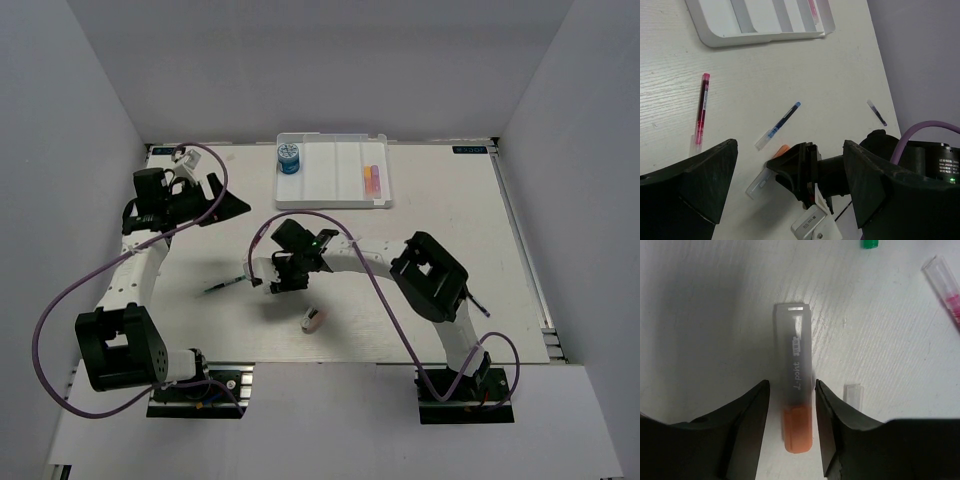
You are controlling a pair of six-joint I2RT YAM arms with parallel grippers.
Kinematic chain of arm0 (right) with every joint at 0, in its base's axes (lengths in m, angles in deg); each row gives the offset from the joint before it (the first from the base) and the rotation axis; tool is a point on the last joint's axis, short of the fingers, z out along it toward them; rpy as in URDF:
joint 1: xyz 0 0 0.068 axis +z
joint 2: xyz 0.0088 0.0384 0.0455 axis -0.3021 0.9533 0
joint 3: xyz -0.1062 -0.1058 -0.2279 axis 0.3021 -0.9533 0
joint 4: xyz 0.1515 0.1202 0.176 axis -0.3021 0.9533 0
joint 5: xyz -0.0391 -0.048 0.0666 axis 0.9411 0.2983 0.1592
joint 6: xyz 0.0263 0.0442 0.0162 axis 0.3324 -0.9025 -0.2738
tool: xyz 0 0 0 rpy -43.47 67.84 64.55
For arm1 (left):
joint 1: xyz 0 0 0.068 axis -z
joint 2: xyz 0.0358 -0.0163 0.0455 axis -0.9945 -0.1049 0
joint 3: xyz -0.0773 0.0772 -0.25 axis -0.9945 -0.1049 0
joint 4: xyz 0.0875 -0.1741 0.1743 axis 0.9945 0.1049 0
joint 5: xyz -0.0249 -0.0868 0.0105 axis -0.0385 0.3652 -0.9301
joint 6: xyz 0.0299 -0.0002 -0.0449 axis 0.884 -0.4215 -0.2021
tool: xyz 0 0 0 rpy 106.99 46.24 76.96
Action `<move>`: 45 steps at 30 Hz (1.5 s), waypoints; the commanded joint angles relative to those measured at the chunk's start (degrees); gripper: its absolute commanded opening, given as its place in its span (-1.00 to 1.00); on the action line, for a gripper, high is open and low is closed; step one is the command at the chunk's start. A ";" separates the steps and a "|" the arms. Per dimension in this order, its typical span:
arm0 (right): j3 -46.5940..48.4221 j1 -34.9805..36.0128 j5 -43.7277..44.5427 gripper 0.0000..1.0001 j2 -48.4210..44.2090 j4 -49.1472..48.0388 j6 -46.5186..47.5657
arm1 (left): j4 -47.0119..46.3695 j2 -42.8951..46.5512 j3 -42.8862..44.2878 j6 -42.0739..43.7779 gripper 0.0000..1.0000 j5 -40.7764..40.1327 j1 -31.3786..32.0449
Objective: Sort the stationery into containers
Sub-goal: Pick up the pen from the center of the board.
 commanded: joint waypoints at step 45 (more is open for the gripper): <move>-13.47 4.64 4.01 -0.99 -27.74 3.90 15.14 | 47.17 -14.22 3.09 47.81 0.02 19.01 15.02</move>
